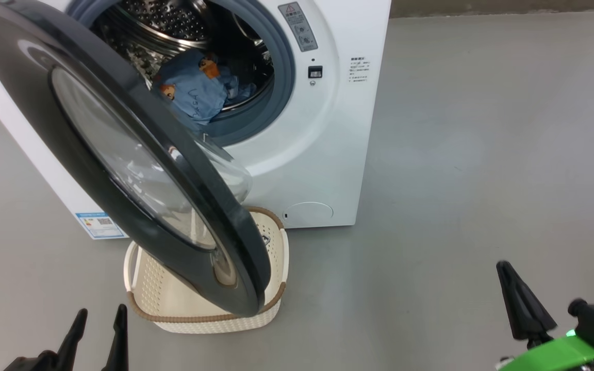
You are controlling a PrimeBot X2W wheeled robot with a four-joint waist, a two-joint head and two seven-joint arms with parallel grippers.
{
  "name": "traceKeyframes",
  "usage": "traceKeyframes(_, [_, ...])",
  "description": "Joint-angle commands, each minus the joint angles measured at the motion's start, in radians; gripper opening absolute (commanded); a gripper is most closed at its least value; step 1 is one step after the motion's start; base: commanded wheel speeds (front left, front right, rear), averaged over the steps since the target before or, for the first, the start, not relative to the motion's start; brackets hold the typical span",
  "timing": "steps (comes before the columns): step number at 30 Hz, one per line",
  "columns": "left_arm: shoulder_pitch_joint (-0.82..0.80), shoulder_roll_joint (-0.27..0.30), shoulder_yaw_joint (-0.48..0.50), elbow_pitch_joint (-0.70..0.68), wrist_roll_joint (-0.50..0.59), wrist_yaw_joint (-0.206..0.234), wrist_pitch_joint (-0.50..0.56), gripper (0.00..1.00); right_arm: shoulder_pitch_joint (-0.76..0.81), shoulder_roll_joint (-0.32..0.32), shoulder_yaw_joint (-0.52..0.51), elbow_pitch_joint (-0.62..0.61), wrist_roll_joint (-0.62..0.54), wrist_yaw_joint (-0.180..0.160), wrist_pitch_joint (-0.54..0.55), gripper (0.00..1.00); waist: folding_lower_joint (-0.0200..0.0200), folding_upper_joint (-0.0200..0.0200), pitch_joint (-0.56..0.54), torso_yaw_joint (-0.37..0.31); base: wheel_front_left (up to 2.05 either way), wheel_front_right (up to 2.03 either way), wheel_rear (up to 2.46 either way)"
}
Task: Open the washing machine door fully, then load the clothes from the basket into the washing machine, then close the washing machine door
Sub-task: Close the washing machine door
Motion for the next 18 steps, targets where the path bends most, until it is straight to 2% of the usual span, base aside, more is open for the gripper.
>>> traceKeyframes(1, [-0.018, 0.009, 0.041, -0.031, 0.004, -0.003, -0.007, 1.0, -0.06, -0.007, 0.031, -0.035, 0.005, 0.002, -0.005, 0.0, 0.0, 0.0, -0.001, 0.005, 0.0, 0.0, 0.0])
traceKeyframes(10, [-0.017, -0.018, 0.041, -0.063, 0.007, -0.003, -0.007, 1.0, -0.181, 0.015, 0.126, -0.13, 0.013, 0.002, -0.005, 0.0, 0.0, 0.0, -0.007, 0.048, 0.0, 0.0, 0.0])
traceKeyframes(18, [-0.006, -0.028, 0.035, -0.097, 0.017, -0.003, -0.007, 1.0, -0.292, 0.049, 0.252, -0.286, 0.027, 0.002, -0.005, 0.0, 0.0, 0.0, -0.016, 0.098, 0.0, 0.0, 0.0])
